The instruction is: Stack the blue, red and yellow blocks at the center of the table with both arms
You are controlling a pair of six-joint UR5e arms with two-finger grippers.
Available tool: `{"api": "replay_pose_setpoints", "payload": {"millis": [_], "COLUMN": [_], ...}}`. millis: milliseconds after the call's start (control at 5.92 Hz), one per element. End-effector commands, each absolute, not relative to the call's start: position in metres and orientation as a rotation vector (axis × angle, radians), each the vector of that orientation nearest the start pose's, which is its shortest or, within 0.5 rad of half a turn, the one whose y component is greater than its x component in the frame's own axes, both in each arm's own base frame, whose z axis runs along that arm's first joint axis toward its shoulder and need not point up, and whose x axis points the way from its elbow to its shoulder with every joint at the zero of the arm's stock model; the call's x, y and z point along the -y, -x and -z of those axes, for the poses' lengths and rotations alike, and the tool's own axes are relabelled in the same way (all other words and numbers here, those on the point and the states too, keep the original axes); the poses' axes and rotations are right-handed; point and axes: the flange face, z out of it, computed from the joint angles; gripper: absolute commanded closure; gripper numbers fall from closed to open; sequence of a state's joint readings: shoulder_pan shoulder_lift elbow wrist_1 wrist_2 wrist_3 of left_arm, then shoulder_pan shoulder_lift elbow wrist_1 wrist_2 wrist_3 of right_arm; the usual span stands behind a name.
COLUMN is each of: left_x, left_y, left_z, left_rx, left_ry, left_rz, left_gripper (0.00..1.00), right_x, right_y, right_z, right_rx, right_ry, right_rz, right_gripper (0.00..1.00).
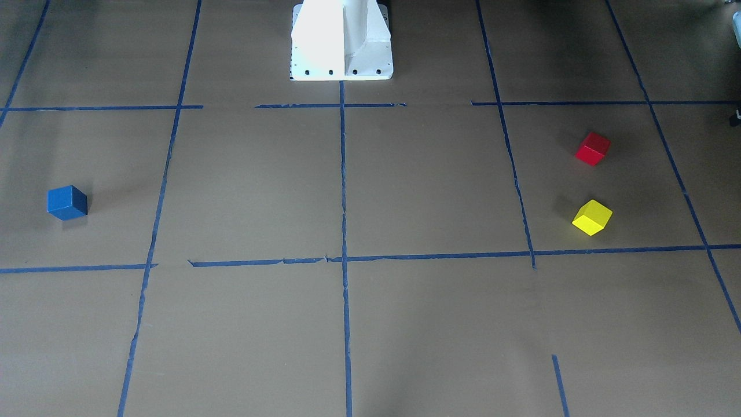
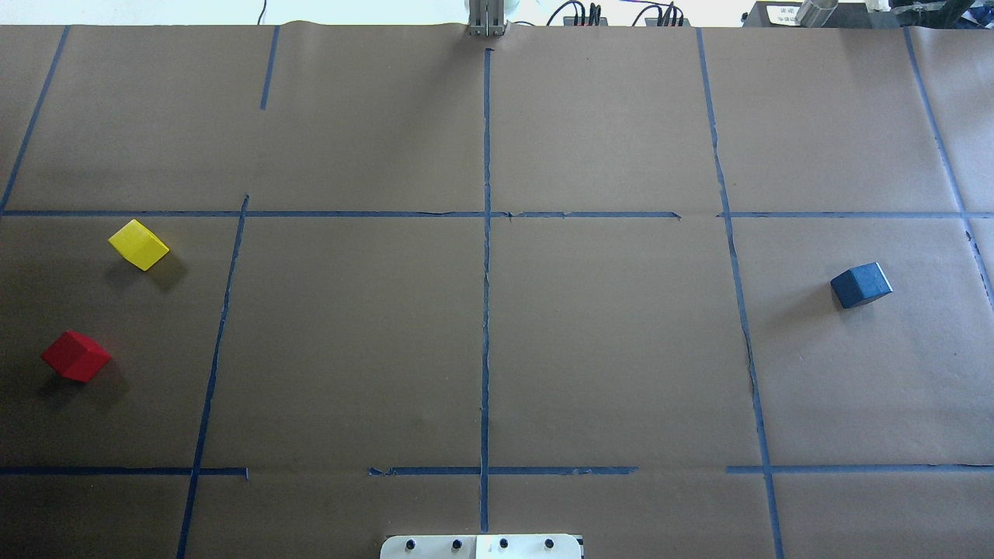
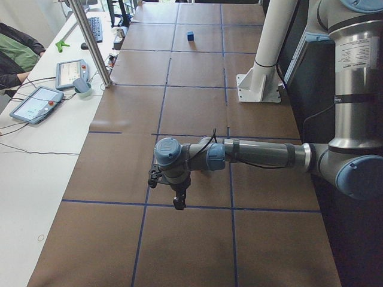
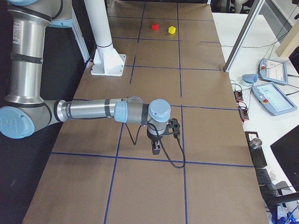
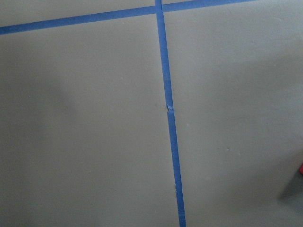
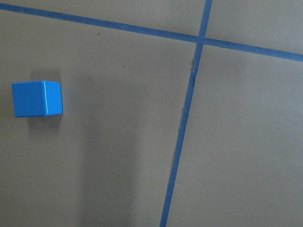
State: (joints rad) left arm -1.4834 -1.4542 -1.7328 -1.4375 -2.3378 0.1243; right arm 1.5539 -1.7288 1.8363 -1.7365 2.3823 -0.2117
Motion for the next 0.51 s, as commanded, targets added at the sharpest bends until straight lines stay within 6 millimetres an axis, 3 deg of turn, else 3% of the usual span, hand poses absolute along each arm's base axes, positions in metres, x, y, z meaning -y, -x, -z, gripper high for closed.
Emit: {"api": "replay_pose_setpoints", "payload": {"millis": [0, 169, 338], "left_x": [0.439, 0.439, 0.440], "left_y": [0.024, 0.023, 0.023], "left_z": [-0.651, -0.650, -0.650], "left_rx": [-0.767, -0.769, -0.769], "left_ry": [0.078, 0.077, 0.076], "left_rz": [-0.169, -0.171, -0.173], "left_gripper": [0.00, 0.00, 0.00], "right_x": [0.420, 0.423, 0.448], "right_y": [-0.054, -0.052, -0.033], "right_z": [-0.614, -0.611, -0.587], "right_rx": [0.814, 0.815, 0.814], "right_ry": [-0.024, -0.030, -0.070], "right_rz": [0.192, 0.199, 0.263], "right_gripper": [0.00, 0.00, 0.00]}}
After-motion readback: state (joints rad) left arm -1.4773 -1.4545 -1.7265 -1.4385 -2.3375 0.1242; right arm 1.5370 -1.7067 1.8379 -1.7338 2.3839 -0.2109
